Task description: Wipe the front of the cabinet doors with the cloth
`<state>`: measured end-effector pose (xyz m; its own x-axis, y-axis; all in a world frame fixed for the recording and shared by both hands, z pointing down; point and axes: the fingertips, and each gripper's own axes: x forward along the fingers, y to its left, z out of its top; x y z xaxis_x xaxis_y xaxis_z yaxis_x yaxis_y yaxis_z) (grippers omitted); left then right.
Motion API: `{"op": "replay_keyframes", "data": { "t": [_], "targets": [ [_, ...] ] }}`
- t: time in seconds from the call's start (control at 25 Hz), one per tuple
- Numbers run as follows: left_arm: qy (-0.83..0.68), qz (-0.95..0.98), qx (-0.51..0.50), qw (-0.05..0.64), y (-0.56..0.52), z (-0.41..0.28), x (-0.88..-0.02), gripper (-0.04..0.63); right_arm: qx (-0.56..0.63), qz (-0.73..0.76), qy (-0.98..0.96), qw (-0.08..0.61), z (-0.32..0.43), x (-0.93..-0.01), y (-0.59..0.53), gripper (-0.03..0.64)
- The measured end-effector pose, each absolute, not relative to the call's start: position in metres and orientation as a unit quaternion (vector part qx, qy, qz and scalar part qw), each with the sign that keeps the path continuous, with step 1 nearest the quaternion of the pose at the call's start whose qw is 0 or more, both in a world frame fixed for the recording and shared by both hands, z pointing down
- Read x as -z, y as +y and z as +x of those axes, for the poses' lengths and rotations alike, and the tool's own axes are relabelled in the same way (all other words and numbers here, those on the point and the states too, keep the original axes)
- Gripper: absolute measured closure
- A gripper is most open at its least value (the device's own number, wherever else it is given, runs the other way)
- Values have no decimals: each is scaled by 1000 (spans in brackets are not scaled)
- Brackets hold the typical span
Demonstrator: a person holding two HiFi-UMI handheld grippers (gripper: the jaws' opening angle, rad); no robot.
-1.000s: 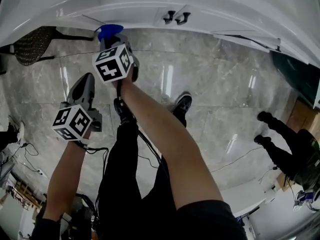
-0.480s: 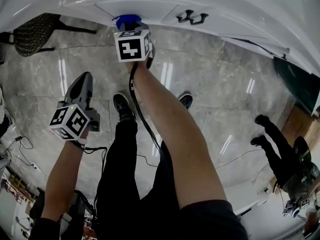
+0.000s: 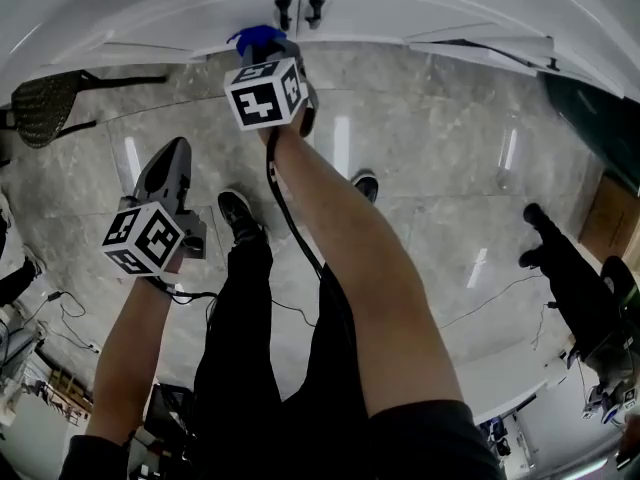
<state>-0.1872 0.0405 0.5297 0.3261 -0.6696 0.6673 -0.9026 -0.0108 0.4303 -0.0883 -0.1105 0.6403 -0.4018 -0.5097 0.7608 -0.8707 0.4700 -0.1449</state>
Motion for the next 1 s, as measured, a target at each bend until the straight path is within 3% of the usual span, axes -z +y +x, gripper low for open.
{"op": "replay_keyframes", "data": {
  "t": [0.28,0.52,1.0],
  "targets": [
    [-549,698,-153,433,46,-144,-540,597,-235,410,-807,355,-64,-638,-94,560],
    [-556,692,-150,435,44,-149,-545,597,-204,336,-837,380,-102,-646,-55,560],
    [-585,674,-151,424,77,-255,-555,597,-165,284,-856,399,-227,-669,-45,559]
  ]
}}
